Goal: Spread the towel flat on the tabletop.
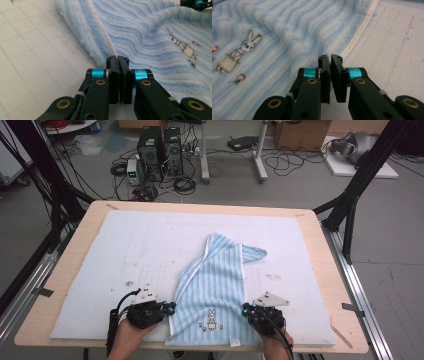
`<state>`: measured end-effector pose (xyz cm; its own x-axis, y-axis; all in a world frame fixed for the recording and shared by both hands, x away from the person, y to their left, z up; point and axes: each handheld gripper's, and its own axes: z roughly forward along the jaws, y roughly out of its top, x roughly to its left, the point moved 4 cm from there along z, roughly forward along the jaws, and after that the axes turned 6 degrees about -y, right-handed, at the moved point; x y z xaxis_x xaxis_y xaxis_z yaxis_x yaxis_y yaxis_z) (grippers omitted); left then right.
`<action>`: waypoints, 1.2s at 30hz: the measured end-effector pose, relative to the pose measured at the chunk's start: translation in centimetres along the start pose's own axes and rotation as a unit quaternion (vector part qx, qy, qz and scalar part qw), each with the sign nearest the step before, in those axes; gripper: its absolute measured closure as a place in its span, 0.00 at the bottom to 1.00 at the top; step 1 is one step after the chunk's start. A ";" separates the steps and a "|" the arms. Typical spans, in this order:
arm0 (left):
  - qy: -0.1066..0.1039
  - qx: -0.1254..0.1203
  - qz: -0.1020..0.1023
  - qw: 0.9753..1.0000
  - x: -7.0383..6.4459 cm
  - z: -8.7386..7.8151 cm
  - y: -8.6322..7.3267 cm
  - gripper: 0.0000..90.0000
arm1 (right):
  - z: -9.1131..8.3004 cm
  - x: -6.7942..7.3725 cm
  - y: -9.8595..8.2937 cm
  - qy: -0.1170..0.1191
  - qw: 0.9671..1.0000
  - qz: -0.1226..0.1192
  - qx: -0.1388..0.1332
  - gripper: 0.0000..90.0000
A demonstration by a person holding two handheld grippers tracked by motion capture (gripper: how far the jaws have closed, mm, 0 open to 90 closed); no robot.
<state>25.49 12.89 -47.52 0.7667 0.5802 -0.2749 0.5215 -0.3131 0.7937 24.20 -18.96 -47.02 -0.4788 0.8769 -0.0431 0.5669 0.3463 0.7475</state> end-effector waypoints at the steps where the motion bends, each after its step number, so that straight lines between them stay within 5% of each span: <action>1: -0.004 0.004 0.001 1.000 -0.2 -0.2 -0.2 0.97 | -0.2 0.1 -0.3 0.002 1.000 0.003 -0.001 0.95; 11: -0.055 0.018 0.015 0.998 -2.8 -1.3 -1.9 0.96 | -3.8 1.5 -2.3 0.009 1.000 -0.010 -0.012 0.95; 16: -0.045 0.001 0.007 0.999 -2.2 -1.0 -1.1 0.63 | -4.0 1.1 -1.6 0.004 0.999 0.014 -0.033 0.83; 19: -0.036 -0.005 0.009 0.999 -1.3 -0.7 -0.2 0.56 | -3.4 0.5 -0.6 -0.003 0.998 0.035 -0.044 0.70; 27: -0.020 -0.051 -0.007 0.998 1.0 0.8 3.8 0.49 | 0.6 -1.3 2.7 -0.026 0.998 0.043 -0.024 0.65; 32: -0.004 -0.042 0.015 0.999 2.0 3.2 6.2 0.49 | 3.9 -1.6 3.7 -0.025 0.999 0.037 0.005 0.65; 36: 0.010 -0.030 0.020 0.999 2.3 4.8 7.0 0.53 | 4.7 -1.5 3.7 -0.034 0.999 0.023 0.012 0.71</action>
<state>32.68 8.37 -45.21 0.7787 0.5834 -0.2308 0.4660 -0.2914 0.8355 30.15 -17.38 -47.27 -0.4054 0.9125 -0.0546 0.6039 0.3122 0.7333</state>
